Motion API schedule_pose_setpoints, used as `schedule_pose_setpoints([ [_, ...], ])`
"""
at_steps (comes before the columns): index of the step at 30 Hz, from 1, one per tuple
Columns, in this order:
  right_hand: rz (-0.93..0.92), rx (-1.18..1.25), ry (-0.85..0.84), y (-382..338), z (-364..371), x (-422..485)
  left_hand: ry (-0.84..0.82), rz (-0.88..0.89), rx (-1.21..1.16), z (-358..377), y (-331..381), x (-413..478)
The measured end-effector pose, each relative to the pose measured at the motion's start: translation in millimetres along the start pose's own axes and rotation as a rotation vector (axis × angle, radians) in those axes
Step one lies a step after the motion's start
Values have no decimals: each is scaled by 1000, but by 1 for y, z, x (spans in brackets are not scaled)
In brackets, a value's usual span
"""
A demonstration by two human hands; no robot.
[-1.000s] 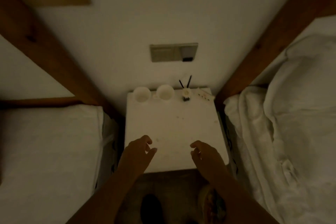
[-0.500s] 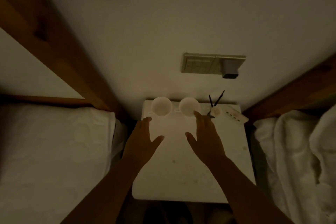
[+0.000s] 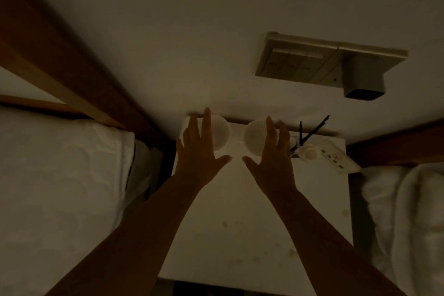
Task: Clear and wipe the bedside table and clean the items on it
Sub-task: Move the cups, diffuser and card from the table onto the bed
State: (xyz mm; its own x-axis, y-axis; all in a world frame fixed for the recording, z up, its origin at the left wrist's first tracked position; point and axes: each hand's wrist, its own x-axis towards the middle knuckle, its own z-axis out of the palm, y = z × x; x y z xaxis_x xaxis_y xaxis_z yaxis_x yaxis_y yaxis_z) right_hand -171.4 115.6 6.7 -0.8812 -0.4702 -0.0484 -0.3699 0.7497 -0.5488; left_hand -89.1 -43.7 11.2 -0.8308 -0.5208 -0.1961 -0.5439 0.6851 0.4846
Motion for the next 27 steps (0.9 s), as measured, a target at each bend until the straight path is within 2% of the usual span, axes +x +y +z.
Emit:
schedule_pose_setpoints([
  [8,53,86,46,5,14,10,68,-47,-70,12,-3,19],
  [16,-11,93,35,-2,16,14,85,-162,-134,11,-18,5],
  [20,-75,154,-22,-33,23,2,207,-181,-114,-14,-36,-28],
  [22,-111,198,-82,-57,31,-5,330,-217,-175,-30,-49,-47],
  [23,-131,204,-115,-71,36,-10,383,-250,-180,-38,-58,-60],
  [27,-269,213,-245,-137,67,-42,386,-605,-414,-64,-112,-115],
])
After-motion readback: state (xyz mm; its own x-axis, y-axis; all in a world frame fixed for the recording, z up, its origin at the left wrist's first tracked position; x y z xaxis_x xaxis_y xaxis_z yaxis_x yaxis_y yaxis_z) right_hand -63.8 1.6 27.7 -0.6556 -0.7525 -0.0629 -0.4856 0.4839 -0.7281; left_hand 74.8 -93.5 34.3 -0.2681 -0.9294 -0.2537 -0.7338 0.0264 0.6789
